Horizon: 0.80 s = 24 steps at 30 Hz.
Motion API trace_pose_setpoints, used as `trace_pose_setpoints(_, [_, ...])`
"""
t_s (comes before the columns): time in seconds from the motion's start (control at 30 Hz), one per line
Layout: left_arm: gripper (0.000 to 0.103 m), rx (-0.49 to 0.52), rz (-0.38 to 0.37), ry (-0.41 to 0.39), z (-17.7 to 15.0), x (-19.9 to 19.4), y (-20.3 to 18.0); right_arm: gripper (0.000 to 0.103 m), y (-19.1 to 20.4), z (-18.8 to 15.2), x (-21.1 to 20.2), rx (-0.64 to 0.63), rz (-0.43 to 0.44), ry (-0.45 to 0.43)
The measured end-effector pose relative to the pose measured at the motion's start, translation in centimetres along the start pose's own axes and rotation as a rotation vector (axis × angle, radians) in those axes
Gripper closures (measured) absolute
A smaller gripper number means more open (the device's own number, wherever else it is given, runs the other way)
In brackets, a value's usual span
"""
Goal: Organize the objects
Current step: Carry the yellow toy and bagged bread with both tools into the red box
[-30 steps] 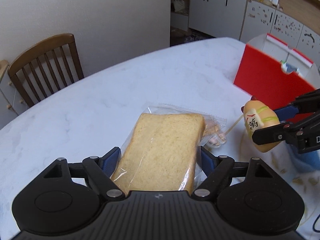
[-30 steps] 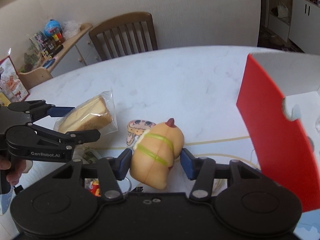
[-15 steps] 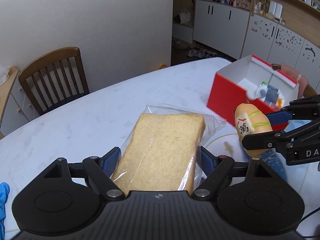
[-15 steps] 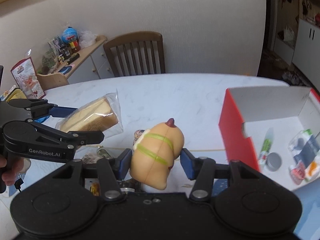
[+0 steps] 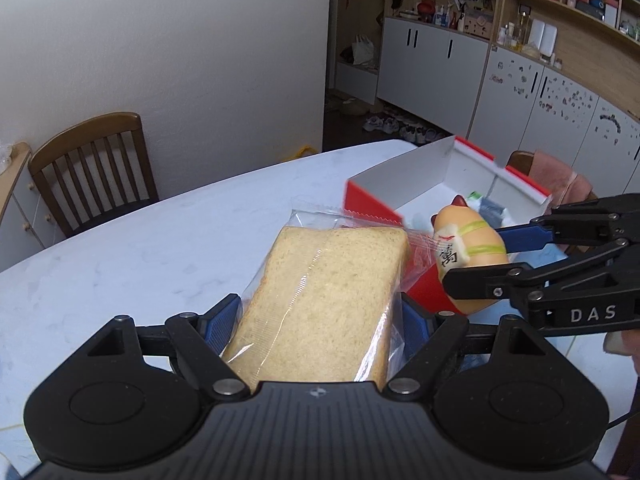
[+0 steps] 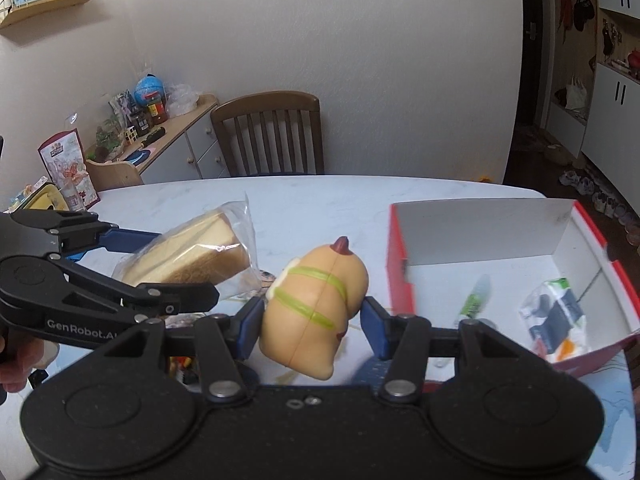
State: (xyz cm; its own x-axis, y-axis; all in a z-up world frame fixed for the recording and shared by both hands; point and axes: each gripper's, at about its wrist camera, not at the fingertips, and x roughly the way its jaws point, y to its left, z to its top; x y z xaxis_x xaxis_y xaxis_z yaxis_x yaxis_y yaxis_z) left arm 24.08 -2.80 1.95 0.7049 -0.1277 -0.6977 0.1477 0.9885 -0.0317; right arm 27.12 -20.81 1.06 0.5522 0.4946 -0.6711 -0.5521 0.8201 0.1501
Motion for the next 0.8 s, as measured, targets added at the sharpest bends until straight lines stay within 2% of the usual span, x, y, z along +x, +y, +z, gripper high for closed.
trace_pose_setpoints(0.43, [0.021, -0.012, -0.011, 0.012, 2.7, 3.4, -8.6, 0.051, -9.0, -1.2, -2.5, 0.005, -0.026, 0.003])
trace_pose_setpoints(0.8, [0.021, -0.005, 0.000, 0.037, 5.1, 8.7, -14.1, 0.050, -16.6, -1.3, -2.5, 0.018, -0.054, 0.022])
